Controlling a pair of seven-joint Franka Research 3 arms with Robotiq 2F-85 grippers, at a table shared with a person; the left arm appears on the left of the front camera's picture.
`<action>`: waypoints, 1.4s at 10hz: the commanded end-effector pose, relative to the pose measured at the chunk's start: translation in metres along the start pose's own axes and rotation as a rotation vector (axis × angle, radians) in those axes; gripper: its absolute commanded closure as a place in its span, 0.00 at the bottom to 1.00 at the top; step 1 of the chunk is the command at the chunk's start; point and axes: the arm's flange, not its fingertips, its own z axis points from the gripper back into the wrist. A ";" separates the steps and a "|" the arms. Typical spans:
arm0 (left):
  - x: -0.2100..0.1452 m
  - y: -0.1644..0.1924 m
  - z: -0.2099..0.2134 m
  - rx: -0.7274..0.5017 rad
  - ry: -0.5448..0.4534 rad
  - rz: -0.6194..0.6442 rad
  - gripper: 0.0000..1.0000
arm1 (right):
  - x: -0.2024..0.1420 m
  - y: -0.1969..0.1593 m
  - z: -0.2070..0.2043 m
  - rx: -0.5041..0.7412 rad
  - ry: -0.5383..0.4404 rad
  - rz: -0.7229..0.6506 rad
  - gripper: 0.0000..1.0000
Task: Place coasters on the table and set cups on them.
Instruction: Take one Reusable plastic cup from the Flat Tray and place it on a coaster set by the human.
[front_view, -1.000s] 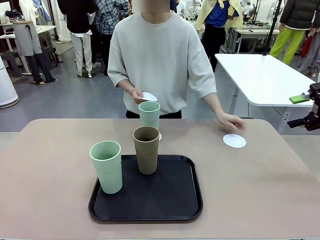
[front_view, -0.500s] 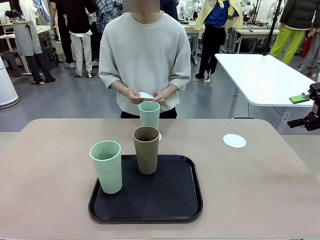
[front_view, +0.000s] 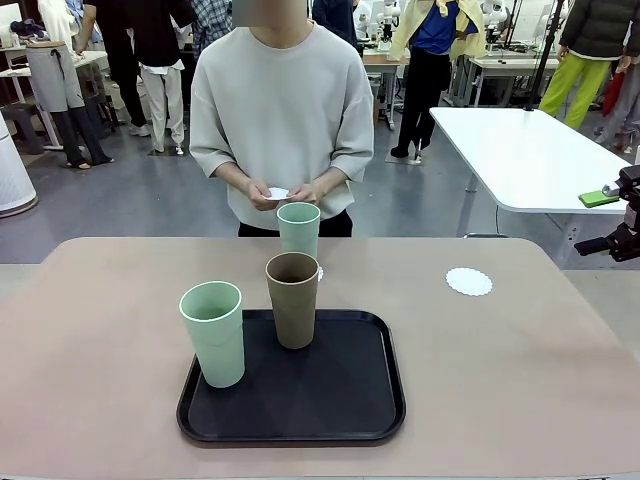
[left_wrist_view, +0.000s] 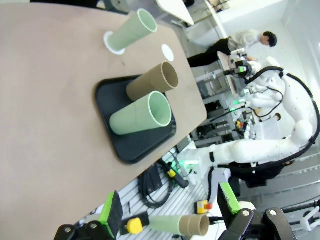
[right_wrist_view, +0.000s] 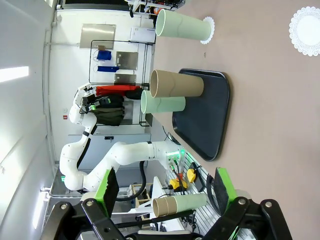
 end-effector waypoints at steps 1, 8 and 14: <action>-0.001 -0.002 0.001 -0.013 -0.001 -0.003 0.00 | 0.007 0.010 -0.010 -0.063 0.081 0.073 0.00; -0.001 -0.002 0.001 -0.013 -0.001 -0.003 0.00 | 0.033 0.149 -0.168 -0.393 0.536 0.839 0.00; -0.001 -0.002 0.001 -0.013 -0.001 -0.003 0.00 | 0.011 0.142 -0.272 -0.314 0.662 1.116 0.00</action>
